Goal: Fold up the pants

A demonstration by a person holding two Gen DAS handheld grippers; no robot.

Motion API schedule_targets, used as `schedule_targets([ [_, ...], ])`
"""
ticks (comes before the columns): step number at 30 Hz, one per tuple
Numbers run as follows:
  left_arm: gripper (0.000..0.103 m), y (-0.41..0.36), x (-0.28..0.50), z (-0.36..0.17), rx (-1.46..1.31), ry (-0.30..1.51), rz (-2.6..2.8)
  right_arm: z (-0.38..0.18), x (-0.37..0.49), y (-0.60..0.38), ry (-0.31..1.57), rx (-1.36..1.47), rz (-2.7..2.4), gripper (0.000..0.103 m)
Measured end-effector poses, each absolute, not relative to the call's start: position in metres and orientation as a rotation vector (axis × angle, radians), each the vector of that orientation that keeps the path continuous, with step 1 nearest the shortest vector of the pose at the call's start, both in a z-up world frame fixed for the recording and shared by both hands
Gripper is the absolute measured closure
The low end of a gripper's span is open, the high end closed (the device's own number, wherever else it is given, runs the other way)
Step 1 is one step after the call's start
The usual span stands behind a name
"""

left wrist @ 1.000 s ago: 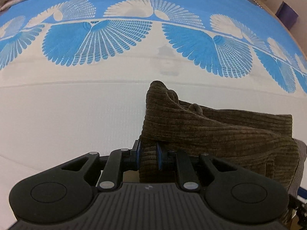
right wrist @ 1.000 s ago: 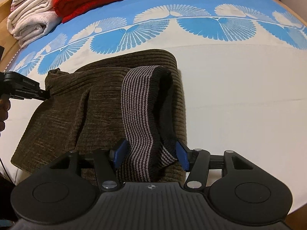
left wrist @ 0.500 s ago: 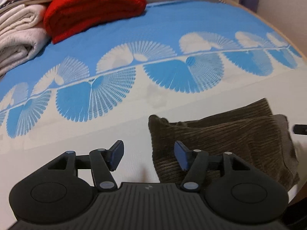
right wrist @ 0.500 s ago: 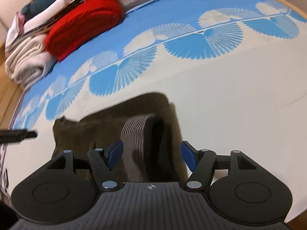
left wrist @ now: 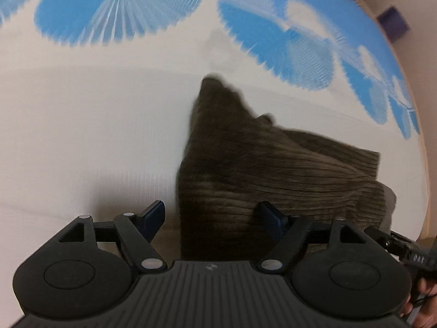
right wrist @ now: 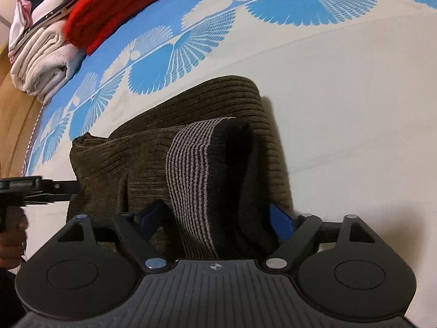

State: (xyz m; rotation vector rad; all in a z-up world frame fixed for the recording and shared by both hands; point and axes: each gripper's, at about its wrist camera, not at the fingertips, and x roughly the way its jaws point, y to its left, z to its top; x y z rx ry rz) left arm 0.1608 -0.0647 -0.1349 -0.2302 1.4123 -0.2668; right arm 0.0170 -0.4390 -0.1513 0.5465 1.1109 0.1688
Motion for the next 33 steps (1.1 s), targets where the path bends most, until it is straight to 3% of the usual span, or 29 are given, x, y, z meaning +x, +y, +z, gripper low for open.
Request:
schedule_targets([
  [5, 0.019, -0.074, 0.166, -0.151, -0.248, 1.416, -0.363, -0.155, 0.024, -0.427, 1.114, 0.490, 0.199, 0.009],
  [6, 0.018, -0.077, 0.166, -0.152, -0.236, 1.402, -0.385, -0.155, 0.025, -0.426, 1.110, 0.493, 0.198, 0.012],
  [9, 0.018, -0.080, 0.166, -0.154, -0.216, 1.384, -0.415, -0.153, 0.027, -0.429, 1.093, 0.533, 0.183, 0.033],
  [12, 0.036, -0.079, 0.169, -0.150, -0.199, 1.356, -0.436, -0.150, 0.027, -0.429, 1.084, 0.543, 0.163, 0.044],
  [14, 0.060, -0.074, 0.167, -0.143, -0.198, 1.344, -0.445, -0.146, 0.027, -0.425, 1.072, 0.521, 0.160, 0.057],
  [16, 0.069, -0.070, 0.165, -0.125, -0.194, 1.287, -0.485, -0.134, 0.027, -0.421, 1.023, 0.524, 0.178, 0.068],
  [28, 0.070, 0.015, 0.183, -0.057, -0.198, 0.944, -0.341, -0.095, 0.085, -0.353, 0.809, 0.520, 0.279, 0.071],
  [30, 0.066, 0.030, 0.188, -0.049, -0.208, 0.910, -0.302, -0.087, 0.095, -0.336, 0.748, 0.501, 0.307, 0.071],
  [32, 0.054, 0.047, 0.194, -0.041, -0.237, 0.881, -0.199, -0.076, 0.102, -0.316, 0.686, 0.438, 0.321, 0.071],
  [33, 0.055, 0.055, 0.194, -0.038, -0.253, 0.863, -0.144, -0.072, 0.105, -0.305, 0.656, 0.389, 0.320, 0.069],
])
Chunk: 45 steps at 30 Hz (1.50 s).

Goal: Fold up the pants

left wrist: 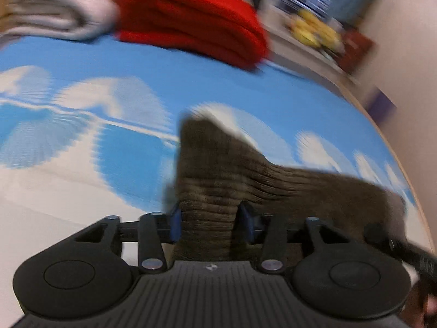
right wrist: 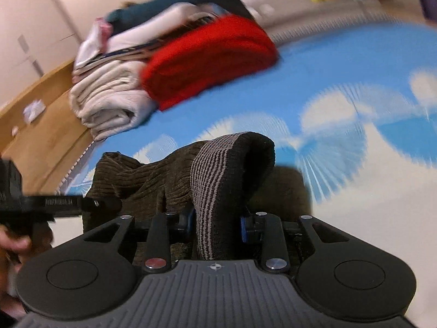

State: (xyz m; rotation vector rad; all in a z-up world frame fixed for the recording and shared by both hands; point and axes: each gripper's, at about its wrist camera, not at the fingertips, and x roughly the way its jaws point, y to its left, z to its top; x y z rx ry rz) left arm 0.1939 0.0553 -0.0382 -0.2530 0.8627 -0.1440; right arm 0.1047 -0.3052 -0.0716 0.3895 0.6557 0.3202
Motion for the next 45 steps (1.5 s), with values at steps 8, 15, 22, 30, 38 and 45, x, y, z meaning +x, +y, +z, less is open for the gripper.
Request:
schedule_targets([
  [8, 0.054, 0.042, 0.182, -0.039, -0.094, 0.941, -0.295, -0.080, 0.130, -0.278, 0.719, 0.077, -0.005, 0.051],
  [15, 0.052, -0.002, 0.152, -0.094, 0.266, 1.149, -0.339, -0.111, 0.137, -0.277, 0.978, 0.141, 0.172, 0.047],
  [22, 0.048, 0.000, 0.134, -0.079, 0.187, 1.144, -0.351, -0.109, 0.124, -0.294, 0.964, 0.263, 0.105, 0.046],
  [30, 0.044, -0.009, 0.105, -0.057, 0.261, 1.042, -0.232, -0.076, 0.087, -0.304, 0.907, 0.210, 0.005, 0.043],
  [38, 0.017, -0.001, 0.027, 0.020, 0.119, 0.710, -0.122, 0.008, -0.004, -0.301, 0.563, 0.126, 0.077, 0.008],
  [45, 0.017, -0.004, -0.030, -0.006, 0.032, 0.717, -0.031, -0.003, -0.057, -0.284, 0.499, 0.171, 0.045, 0.005],
])
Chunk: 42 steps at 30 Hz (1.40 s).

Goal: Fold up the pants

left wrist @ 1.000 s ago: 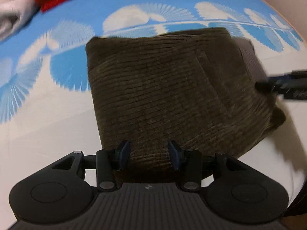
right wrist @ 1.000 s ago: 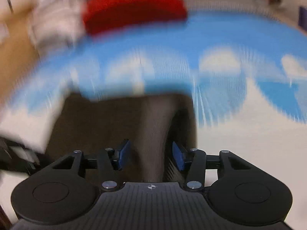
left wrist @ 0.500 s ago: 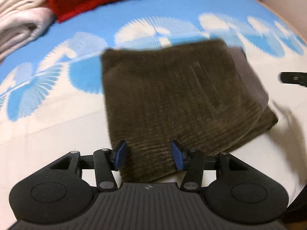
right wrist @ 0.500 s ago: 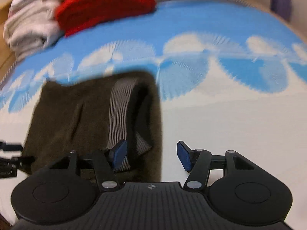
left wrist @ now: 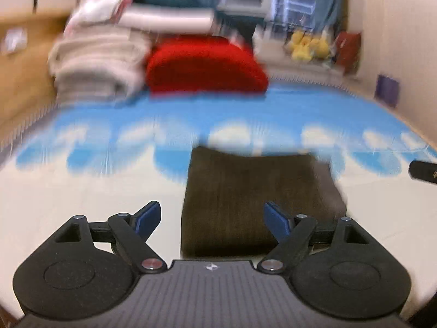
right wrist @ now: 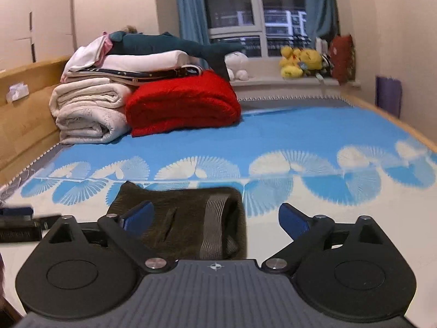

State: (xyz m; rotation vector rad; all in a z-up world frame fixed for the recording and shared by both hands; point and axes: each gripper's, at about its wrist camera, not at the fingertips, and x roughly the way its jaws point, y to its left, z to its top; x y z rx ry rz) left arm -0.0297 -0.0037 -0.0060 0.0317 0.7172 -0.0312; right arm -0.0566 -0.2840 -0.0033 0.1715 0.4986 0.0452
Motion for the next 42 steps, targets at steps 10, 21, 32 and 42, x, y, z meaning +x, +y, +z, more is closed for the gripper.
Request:
schedule_targets([
  [10, 0.017, -0.005, -0.007, -0.026, 0.026, 0.800, 0.037, -0.029, -0.048, -0.261, 0.613, 0.162, 0.046, 0.005],
  [21, 0.017, -0.009, -0.007, -0.037, 0.051, 0.807, 0.019, -0.037, -0.041, -0.239, 0.627, 0.052, 0.084, 0.005],
  [32, 0.017, -0.008, -0.005, -0.040, 0.050, 0.828, 0.013, -0.041, -0.039, -0.239, 0.648, 0.053, 0.087, 0.005],
  [42, 0.017, -0.012, -0.004, -0.042, 0.054, 0.837, 0.006, -0.042, -0.038, -0.238, 0.661, 0.054, 0.085, 0.005],
])
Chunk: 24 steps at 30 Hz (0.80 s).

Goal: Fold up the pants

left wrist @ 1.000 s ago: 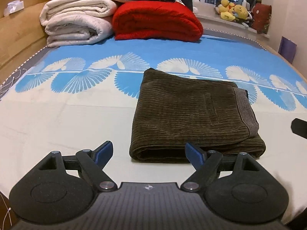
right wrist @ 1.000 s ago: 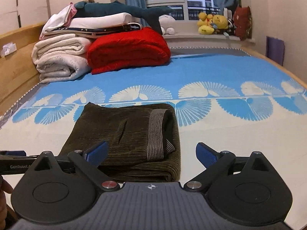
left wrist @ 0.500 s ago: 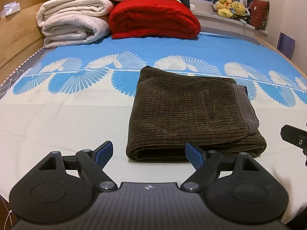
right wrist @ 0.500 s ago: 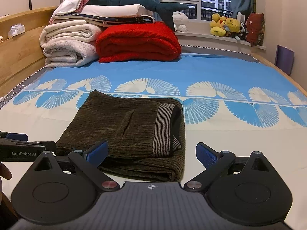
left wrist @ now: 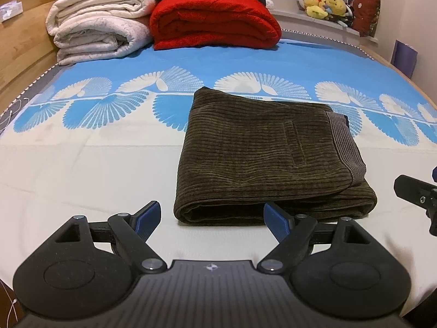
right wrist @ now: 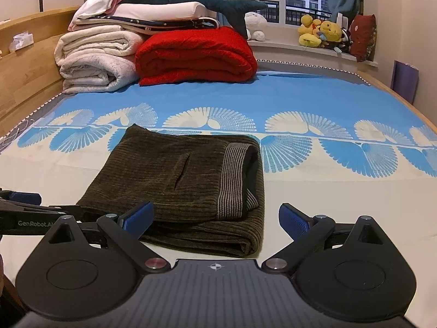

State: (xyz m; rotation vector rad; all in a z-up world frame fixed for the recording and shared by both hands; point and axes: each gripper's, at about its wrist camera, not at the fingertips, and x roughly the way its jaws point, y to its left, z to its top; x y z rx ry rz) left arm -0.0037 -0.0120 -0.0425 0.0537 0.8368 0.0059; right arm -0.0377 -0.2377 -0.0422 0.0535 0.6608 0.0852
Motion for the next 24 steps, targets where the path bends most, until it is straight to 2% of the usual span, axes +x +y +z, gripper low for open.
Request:
schedule_targets([
  [24, 0.017, -0.0127, -0.0021, -0.0437, 0.056, 0.839, 0.000, -0.0452, -0.0362, -0.2372, 0.678, 0.051, 0.093, 0.005],
])
